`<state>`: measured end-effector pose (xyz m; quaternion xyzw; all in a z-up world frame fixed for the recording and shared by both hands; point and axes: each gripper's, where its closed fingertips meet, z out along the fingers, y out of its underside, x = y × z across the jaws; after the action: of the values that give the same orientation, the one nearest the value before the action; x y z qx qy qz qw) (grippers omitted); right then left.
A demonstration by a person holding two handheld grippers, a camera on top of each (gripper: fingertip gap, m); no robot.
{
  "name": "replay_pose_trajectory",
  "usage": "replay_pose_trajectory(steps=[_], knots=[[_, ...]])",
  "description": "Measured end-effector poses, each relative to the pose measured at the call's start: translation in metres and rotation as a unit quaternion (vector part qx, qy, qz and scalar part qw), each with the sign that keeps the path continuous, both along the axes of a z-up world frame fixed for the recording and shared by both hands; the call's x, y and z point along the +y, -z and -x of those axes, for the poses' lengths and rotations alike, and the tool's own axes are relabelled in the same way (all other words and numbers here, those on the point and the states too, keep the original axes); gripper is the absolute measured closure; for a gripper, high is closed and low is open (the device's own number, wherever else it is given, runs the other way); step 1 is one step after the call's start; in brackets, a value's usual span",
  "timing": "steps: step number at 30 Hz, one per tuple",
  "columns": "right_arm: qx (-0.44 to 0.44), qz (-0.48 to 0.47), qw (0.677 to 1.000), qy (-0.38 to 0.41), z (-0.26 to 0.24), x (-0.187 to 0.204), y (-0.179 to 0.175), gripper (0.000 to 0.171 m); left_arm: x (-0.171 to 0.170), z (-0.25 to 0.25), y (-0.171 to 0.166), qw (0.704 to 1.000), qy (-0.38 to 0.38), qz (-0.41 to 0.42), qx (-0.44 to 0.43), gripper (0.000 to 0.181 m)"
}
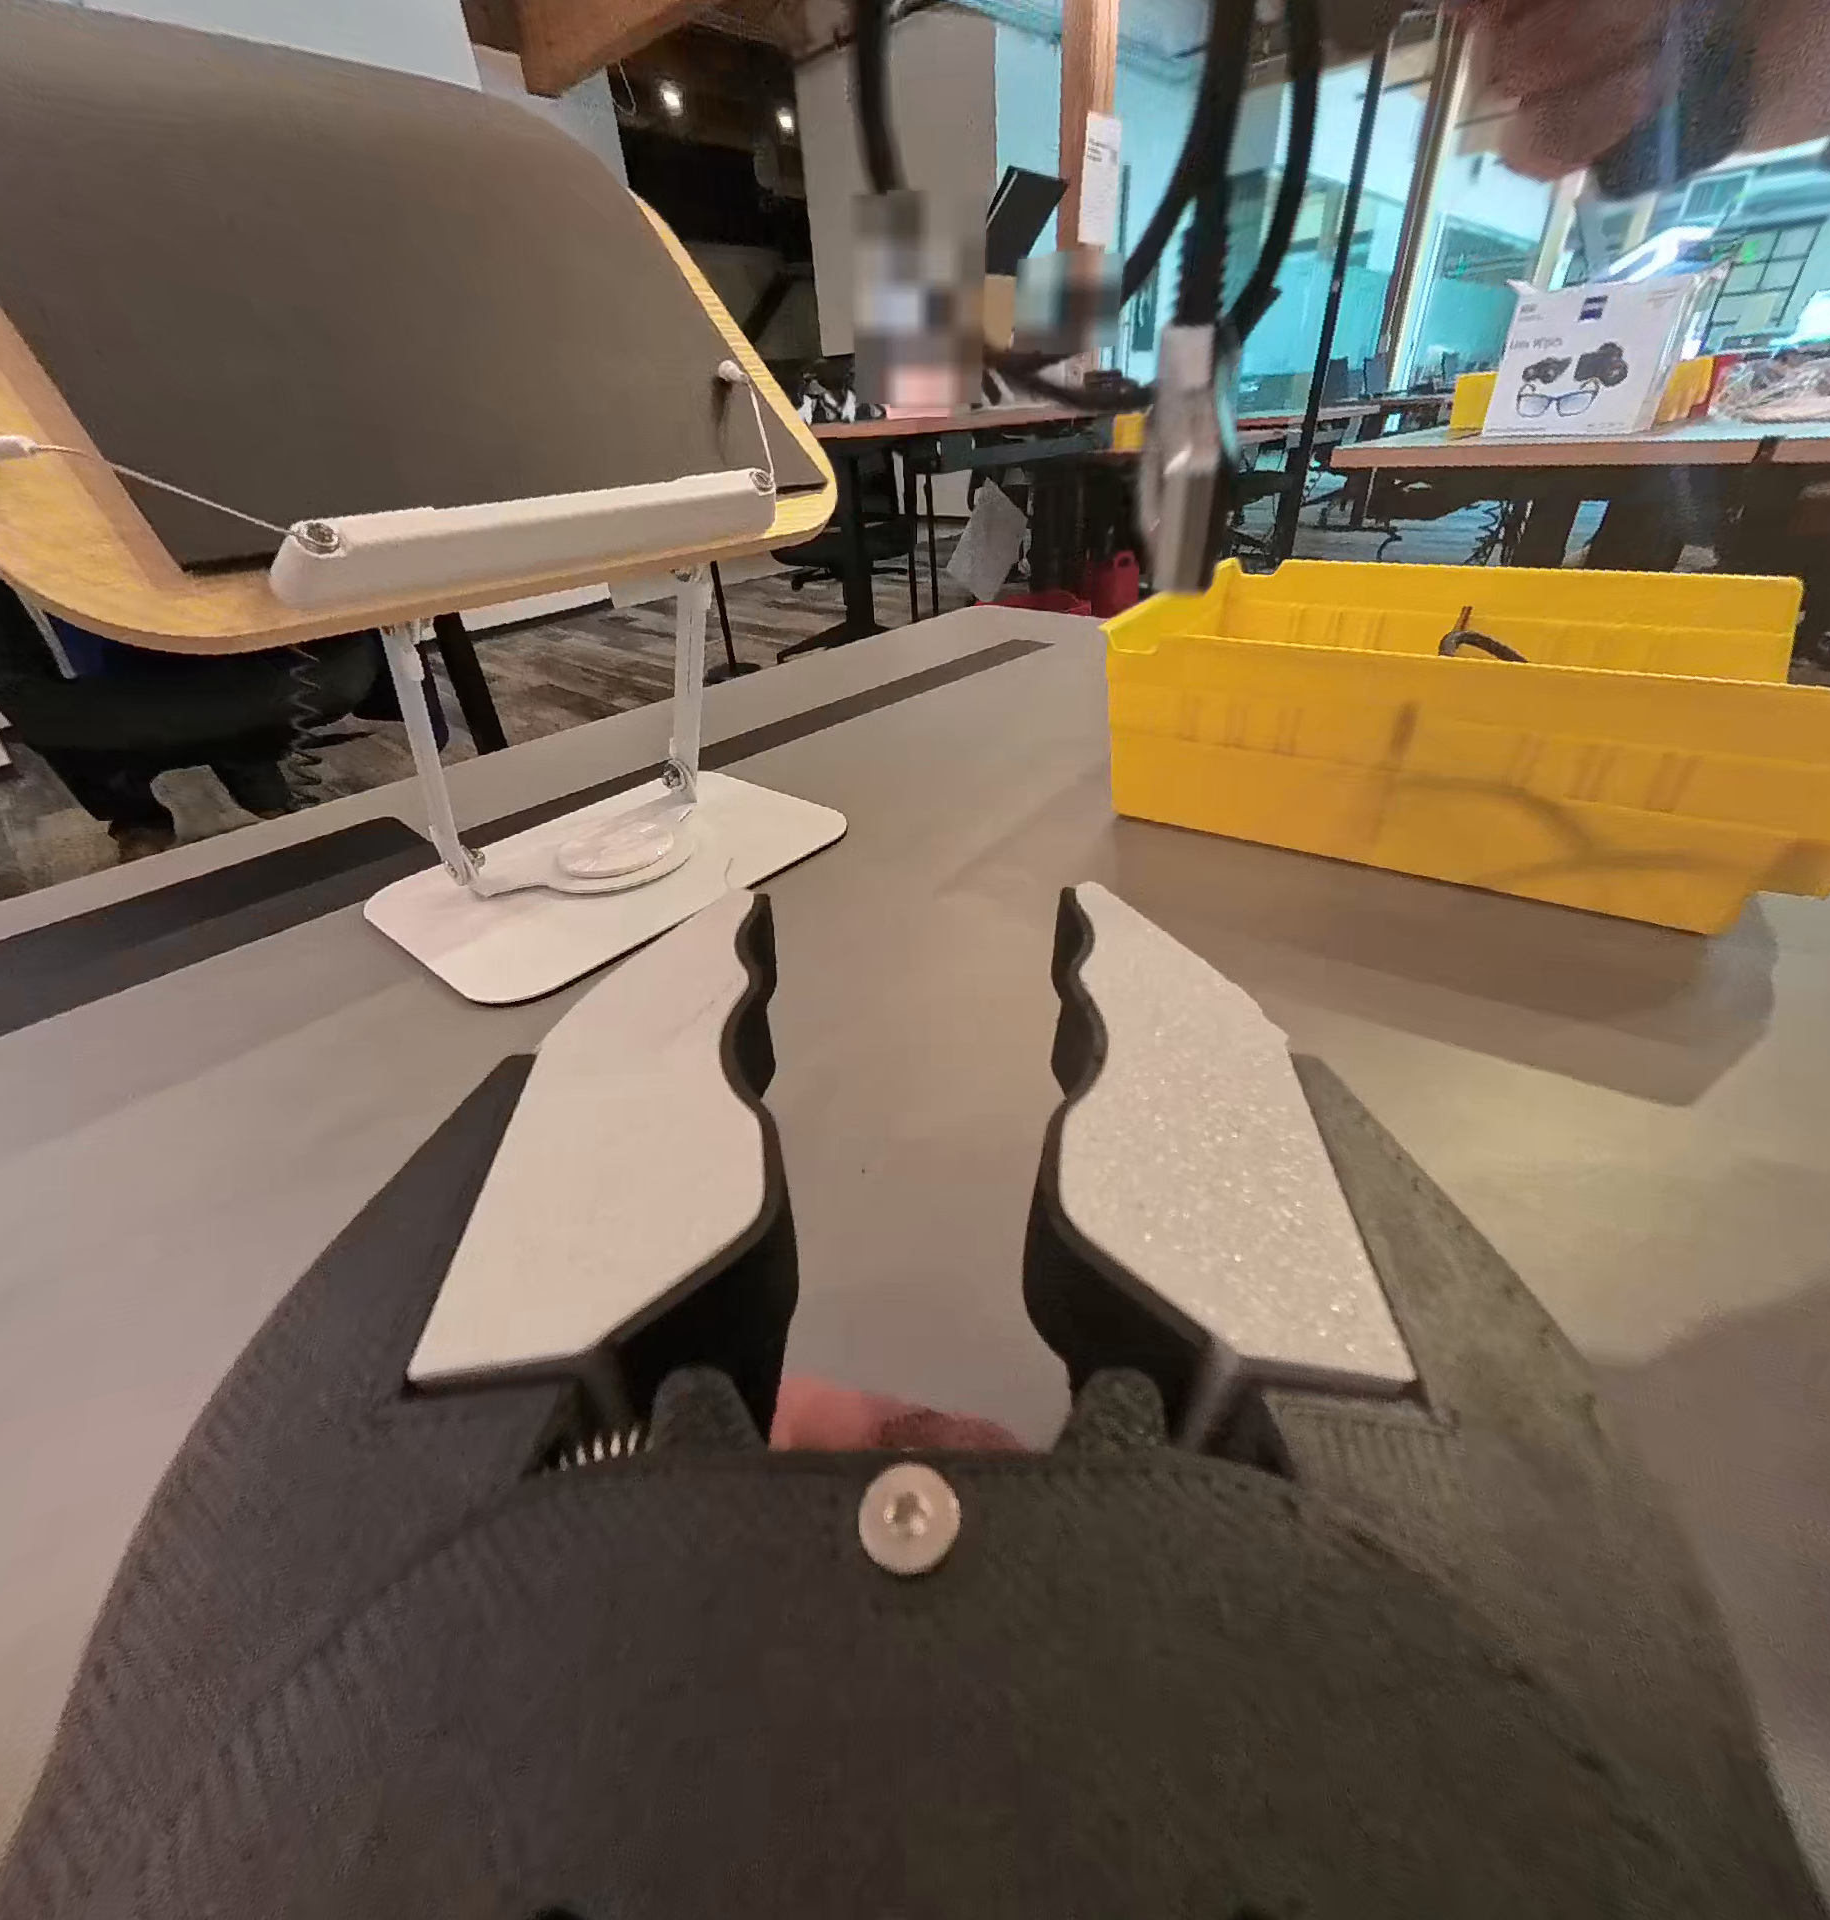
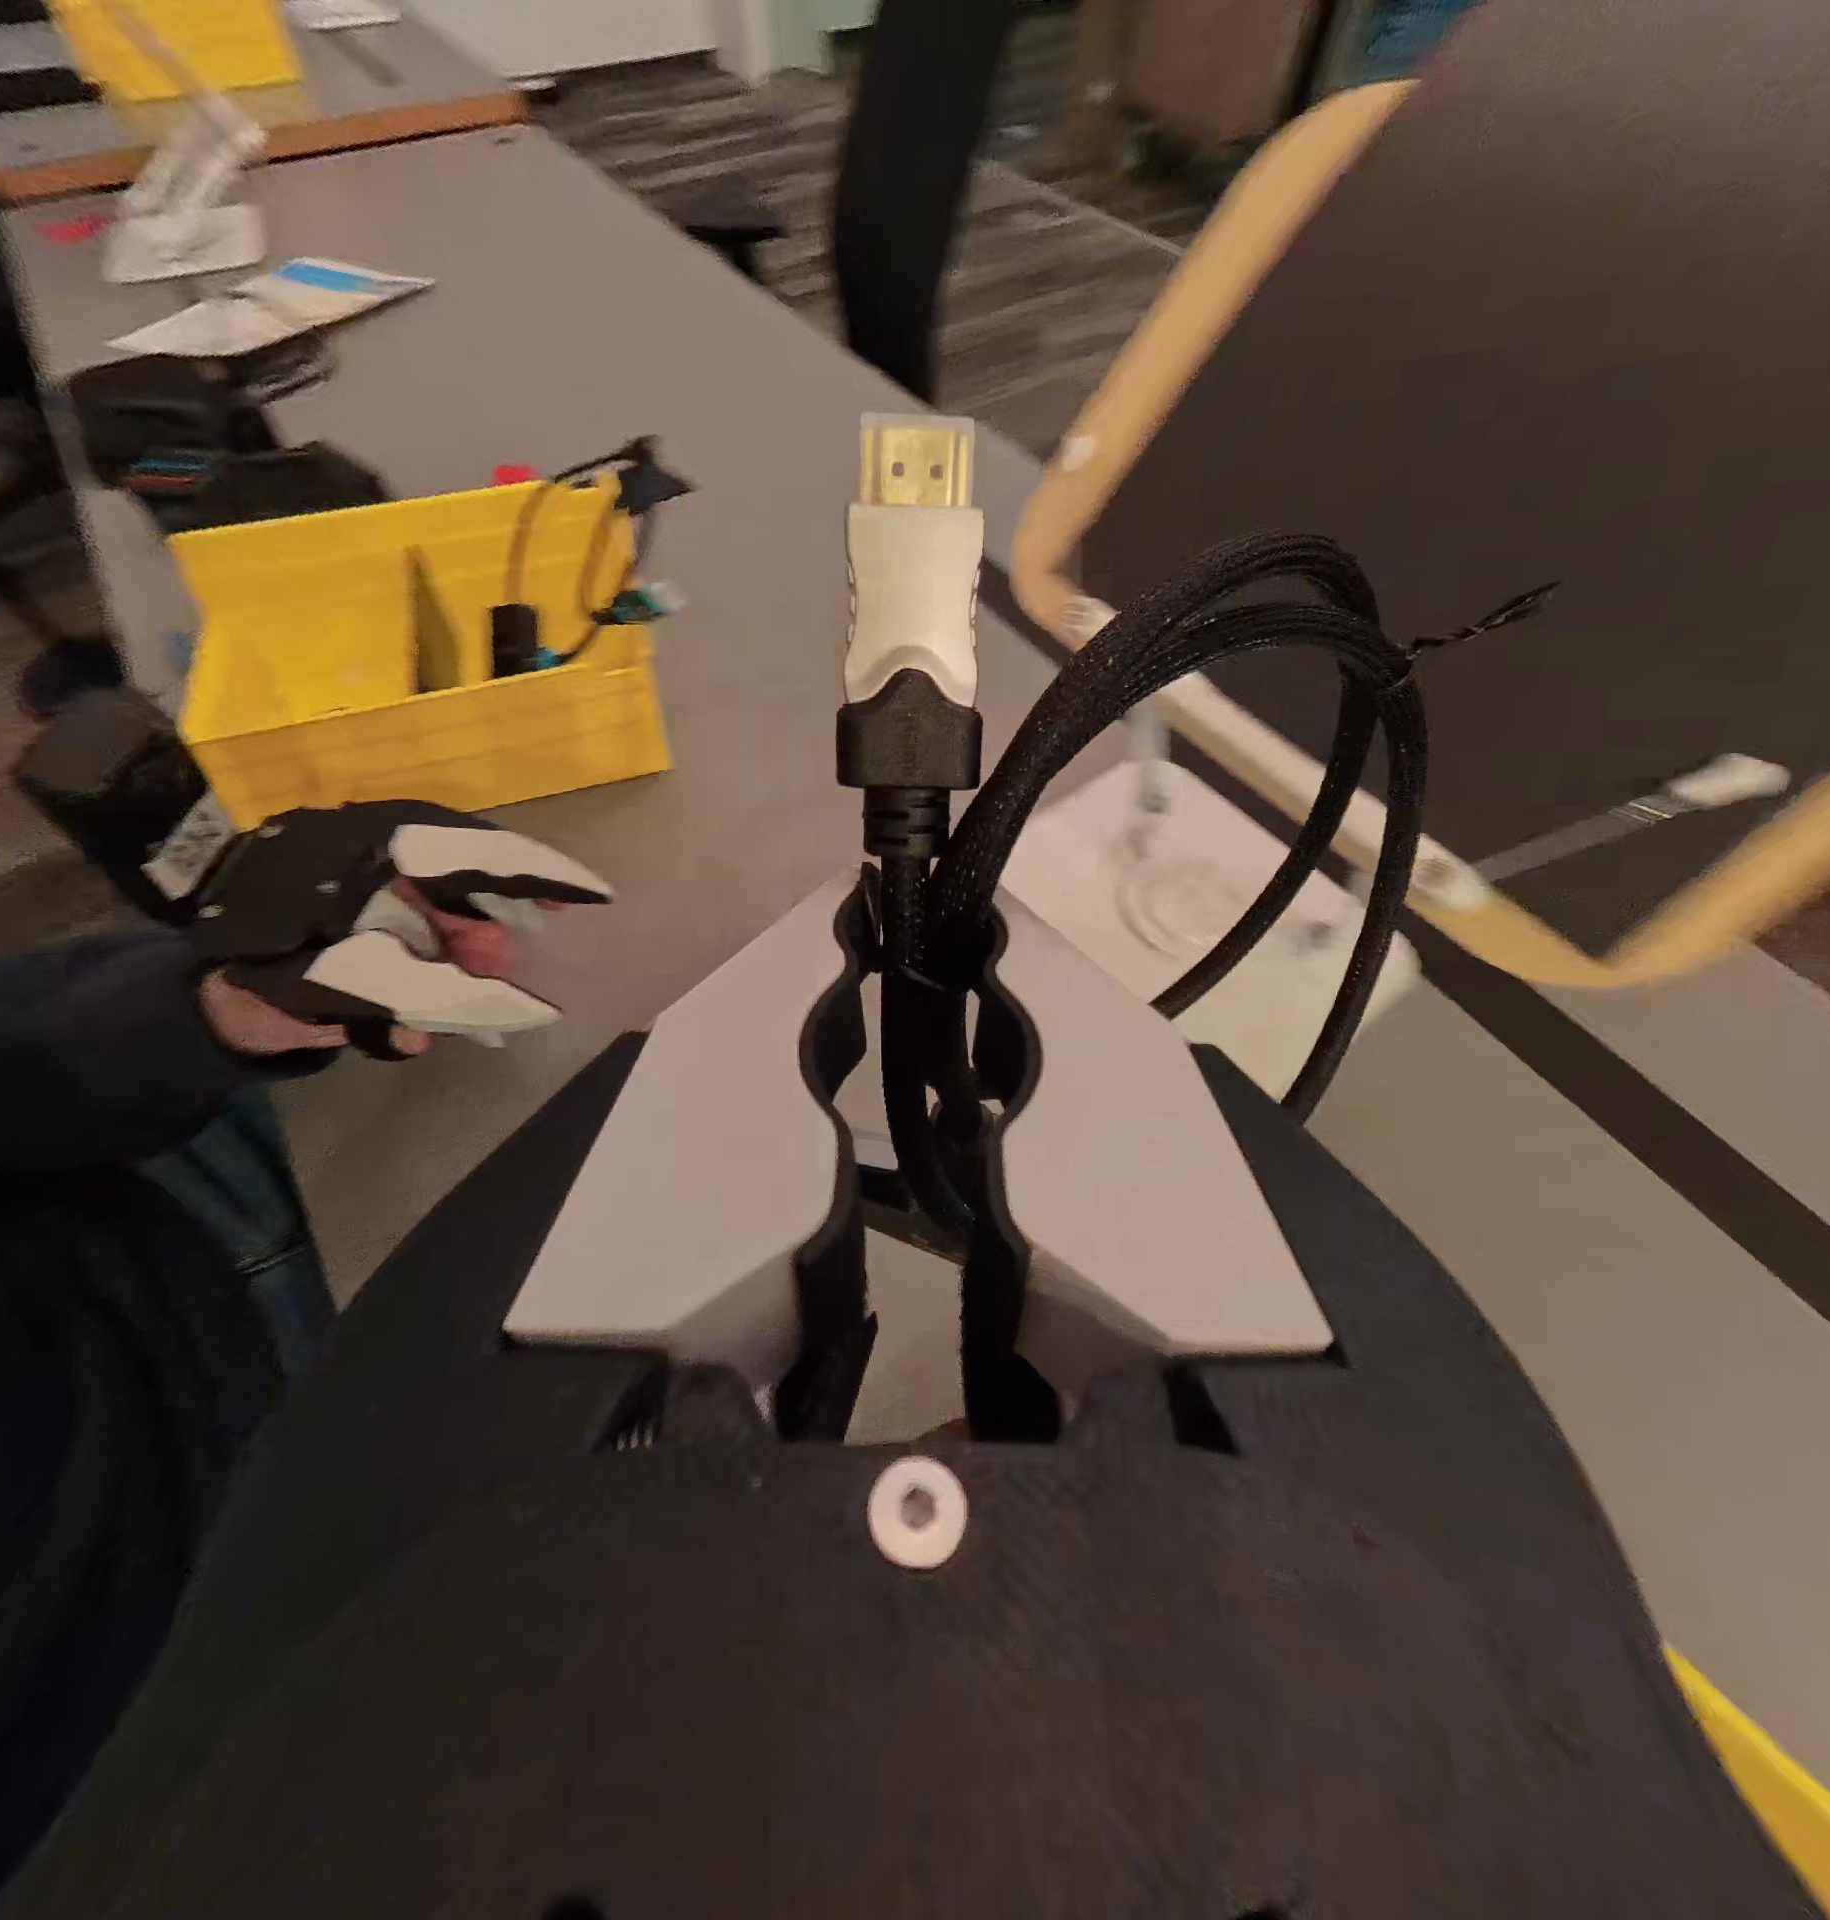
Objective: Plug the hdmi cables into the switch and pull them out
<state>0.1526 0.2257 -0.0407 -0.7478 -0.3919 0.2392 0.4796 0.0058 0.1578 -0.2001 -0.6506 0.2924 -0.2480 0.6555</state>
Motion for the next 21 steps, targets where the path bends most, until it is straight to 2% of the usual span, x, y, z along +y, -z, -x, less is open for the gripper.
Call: replay_pose_trajectory(steps=[3, 9, 12, 16, 21], knots=[[-0.025, 0.002, 0.996, 0.084, -0.064, 0.020, 0.000, 0.158, 0.001, -0.003, 0.004, 1.000, 0.004, 0.005, 0.004, 0.130], [-0.005, 0.059, 0.977, 0.203, -0.155, 0.049, 0.047, 0.158, 0.000, -0.009, 0.007, 1.000, 0.006, -0.001, 0.010, 0.131], [0.005, 0.102, 0.966, 0.238, -0.175, 0.054, 0.086, 0.158, 0.000, -0.009, 0.007, 1.000, 0.003, -0.004, 0.012, 0.131], [-0.034, 0.131, 0.948, 0.287, -0.195, 0.056, 0.132, 0.158, 0.001, -0.010, 0.008, 1.000, 0.001, -0.002, 0.014, 0.130], [-0.065, 0.174, 0.935, 0.301, -0.201, 0.051, 0.172, 0.157, 0.000, -0.011, 0.009, 1.000, 0.004, -0.002, 0.015, 0.130]])
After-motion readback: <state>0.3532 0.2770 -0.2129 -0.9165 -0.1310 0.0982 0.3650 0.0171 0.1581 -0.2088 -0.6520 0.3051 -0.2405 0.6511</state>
